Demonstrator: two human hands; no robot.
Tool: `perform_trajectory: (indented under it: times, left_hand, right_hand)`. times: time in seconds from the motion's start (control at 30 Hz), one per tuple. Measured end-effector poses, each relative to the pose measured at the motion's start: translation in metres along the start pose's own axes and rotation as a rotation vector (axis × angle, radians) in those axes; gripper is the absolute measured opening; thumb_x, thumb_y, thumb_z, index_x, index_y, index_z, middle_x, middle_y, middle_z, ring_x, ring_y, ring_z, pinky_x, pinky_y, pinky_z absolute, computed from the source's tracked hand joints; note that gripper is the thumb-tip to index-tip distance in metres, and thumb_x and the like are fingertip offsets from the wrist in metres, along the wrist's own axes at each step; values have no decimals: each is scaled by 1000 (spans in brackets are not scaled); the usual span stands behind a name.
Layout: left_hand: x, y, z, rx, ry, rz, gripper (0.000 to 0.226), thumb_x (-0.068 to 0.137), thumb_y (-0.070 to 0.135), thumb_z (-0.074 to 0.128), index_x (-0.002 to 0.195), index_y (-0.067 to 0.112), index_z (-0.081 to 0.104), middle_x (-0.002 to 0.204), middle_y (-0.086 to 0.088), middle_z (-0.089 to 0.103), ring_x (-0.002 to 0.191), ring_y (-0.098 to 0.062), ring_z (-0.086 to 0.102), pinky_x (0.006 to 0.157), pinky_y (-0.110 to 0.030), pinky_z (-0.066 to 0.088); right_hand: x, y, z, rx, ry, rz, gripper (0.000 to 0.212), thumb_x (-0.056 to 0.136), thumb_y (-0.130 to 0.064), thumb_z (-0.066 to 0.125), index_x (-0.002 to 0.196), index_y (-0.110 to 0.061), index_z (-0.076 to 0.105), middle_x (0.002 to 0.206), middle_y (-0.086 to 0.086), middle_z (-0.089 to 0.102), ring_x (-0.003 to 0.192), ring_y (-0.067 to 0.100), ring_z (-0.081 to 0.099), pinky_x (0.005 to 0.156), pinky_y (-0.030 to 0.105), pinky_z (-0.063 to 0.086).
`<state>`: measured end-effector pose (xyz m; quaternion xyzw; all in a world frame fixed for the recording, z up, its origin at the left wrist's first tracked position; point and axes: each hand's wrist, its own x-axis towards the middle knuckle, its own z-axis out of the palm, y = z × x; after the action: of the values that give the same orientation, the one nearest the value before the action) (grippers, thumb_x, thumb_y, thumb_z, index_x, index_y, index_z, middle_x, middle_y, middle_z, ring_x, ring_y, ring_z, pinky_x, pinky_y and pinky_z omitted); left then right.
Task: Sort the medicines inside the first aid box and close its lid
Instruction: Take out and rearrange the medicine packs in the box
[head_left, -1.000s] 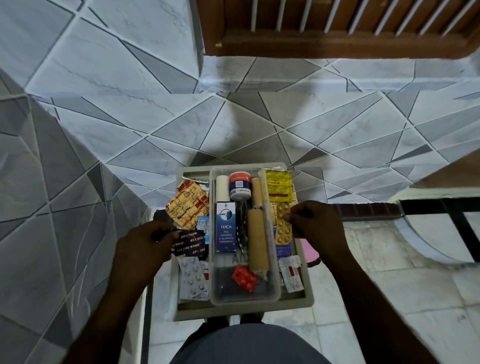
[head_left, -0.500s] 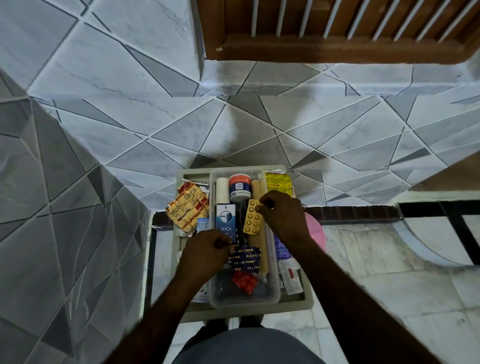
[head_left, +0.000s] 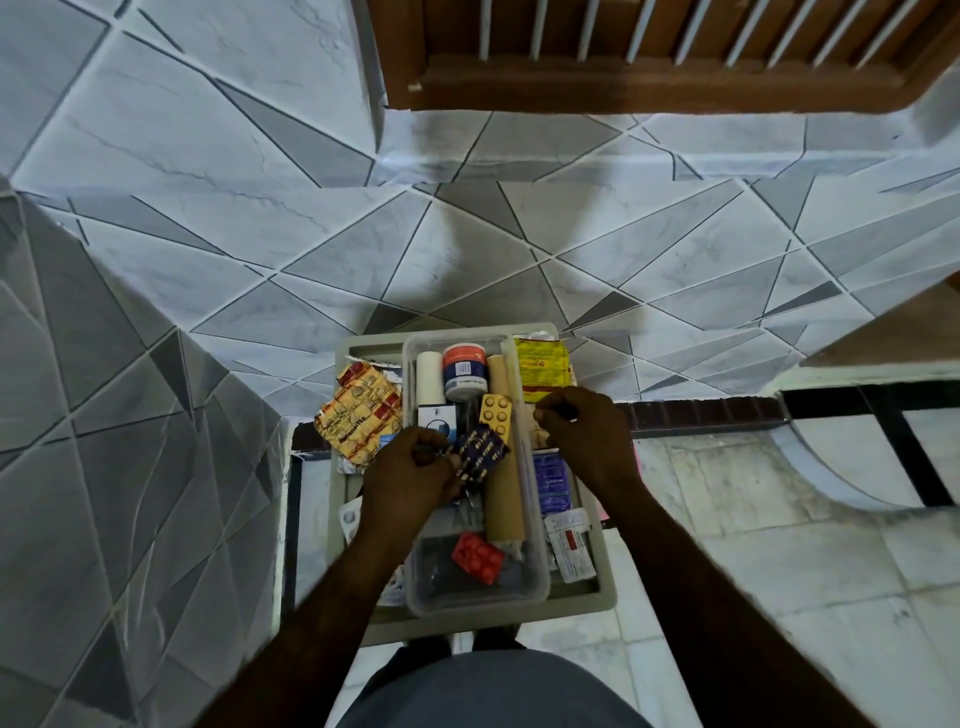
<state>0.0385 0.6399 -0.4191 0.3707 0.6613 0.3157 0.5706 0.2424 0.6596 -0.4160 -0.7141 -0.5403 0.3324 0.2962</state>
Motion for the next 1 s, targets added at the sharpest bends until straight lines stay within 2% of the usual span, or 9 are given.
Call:
perform_trajectory:
  times: [0.23,0.37,0.47,0.53,0.67,0.73,0.8,0.93,1.0]
  left_hand:
    - [7,13,25,-231,152,-7,20,86,9,68,88,23,54,93,-2,65,88,-22,67,82,-42,58]
    - [13,1,27,-76,66,-13,17,81,26,73,94,28,63,102,-4,71,97,-23,69,89,-48,57]
    - [13,-4,28,143,29,57,19,85,28,69,103,25,68,102,-2,73,91,-18,70,84,-41,58]
    - [12,-7,29,302,11,146,24,88,26,66,111,20,68,103,-3,73,86,-16,70,76,-30,58]
    - [14,-5,31,564,31,358,33,92,24,61,124,19,63,109,-3,69,93,-14,63,79,-23,44]
    - [19,-5,32,685,62,455,36,94,28,57,129,21,59,109,-6,69,96,-17,62,78,-23,39]
    - [23,-3,32,750,33,485,39,95,33,53,133,22,55,109,-8,69,96,-20,63,79,-27,44]
    - [30,-2,35,853,16,506,39,96,37,51,132,22,53,109,-7,70,97,-22,66,83,-34,50]
    - [33,-4,34,861,26,528,39,95,38,53,130,20,54,110,-7,70,99,-23,66,83,-34,51]
  right_hand:
    - [0,4,-1,6,-18,28,6,88,-24,66,84,-26,69,79,-6,71,73,15,69,75,49,58]
    - [0,11,-1,14,-29,76,4,88,-26,66,86,-25,69,84,-3,72,75,15,70,78,49,58]
    - [0,17,-3,-39,-87,89,6,88,-26,65,86,-27,70,84,-6,72,76,14,68,81,46,57]
    - [0,17,-3,-71,-103,68,7,89,-27,66,88,-26,72,83,-11,71,75,6,66,79,39,56]
    - [-3,11,-3,-136,-109,10,12,89,-27,66,97,-23,75,86,-16,64,70,-16,51,65,-1,37]
    - [-2,13,-2,-153,-102,9,14,89,-26,66,100,-22,75,88,-16,63,70,-17,49,62,-5,34]
    - [-1,14,-2,-155,-112,26,16,89,-25,66,102,-22,74,92,-14,65,74,-10,54,66,-2,35]
    - [1,23,-5,-92,-111,71,14,86,-21,68,99,-20,74,93,-8,70,85,6,62,82,34,56]
    - [0,29,-8,-124,-131,89,13,86,-22,70,98,-19,74,87,-14,65,81,3,62,79,33,57]
